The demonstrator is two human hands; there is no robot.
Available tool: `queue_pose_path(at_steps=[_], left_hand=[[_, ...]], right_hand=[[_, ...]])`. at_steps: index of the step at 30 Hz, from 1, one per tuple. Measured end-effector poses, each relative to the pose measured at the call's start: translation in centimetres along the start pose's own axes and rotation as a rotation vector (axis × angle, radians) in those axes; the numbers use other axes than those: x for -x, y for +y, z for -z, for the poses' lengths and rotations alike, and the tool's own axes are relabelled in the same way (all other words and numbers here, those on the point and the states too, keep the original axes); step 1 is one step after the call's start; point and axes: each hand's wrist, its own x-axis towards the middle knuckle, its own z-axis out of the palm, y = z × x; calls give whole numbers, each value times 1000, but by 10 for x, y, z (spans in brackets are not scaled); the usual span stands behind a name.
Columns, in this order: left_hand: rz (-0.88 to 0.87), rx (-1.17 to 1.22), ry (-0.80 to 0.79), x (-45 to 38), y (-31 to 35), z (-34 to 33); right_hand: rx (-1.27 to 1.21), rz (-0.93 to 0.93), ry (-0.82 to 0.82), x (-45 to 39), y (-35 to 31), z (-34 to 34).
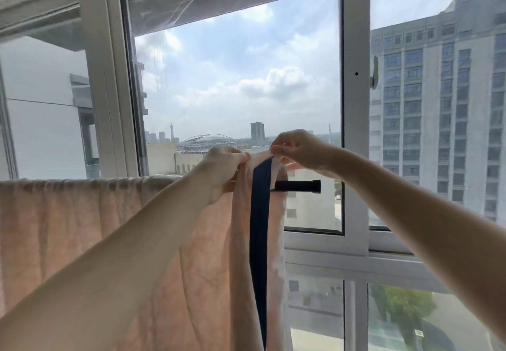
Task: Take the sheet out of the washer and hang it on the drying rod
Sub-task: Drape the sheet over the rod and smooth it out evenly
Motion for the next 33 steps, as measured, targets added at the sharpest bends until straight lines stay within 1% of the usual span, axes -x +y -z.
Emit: queue_pose_path(at_steps=[2,4,5,7,9,10,13,15,17,19,21,23,25,28,31,33], left_hand=[[-2,-15,45,-9,3,3],[-2,-30,92,-18,5,8],[2,-46,109,-21,5,11],[5,-83,126,-23,0,14],[-1,-118,110,-22,-5,16],[-8,-141,99,-21,-8,17],[-69,-231,124,-21,-14,17],[-148,-332,141,-22,-16,18],[-220,-427,105,-20,-15,18],[-247,-466,27,-17,-15,20],[-267,-574,-51,-12,-17,24],[-312,-753,-92,-11,-21,32],[-359,-827,-56,-12,-26,40],[-403,-771,33,-12,-27,50],[-431,-877,235,-16,-35,56],[-388,-918,380,-19,-42,60]], right_hand=[[24,-14,8,-7,-4,-4],[-42,-46,6,-12,-8,-7],[-116,-76,-26,-12,-10,-7],[-216,-122,-165,-11,-9,-7],[-180,-138,-309,-8,-6,-8],[-141,-138,-351,-7,-5,-8],[16,-119,-393,-4,-4,-8],[108,-93,-345,-1,-5,-8],[148,-16,-212,-1,-3,-7],[168,65,-77,-1,2,-5],[123,81,19,2,10,-3],[46,63,109,5,15,0],[20,54,173,8,16,3],[1,25,229,11,19,9],[-1,-1,249,15,20,16],[2,-13,250,20,21,21]])
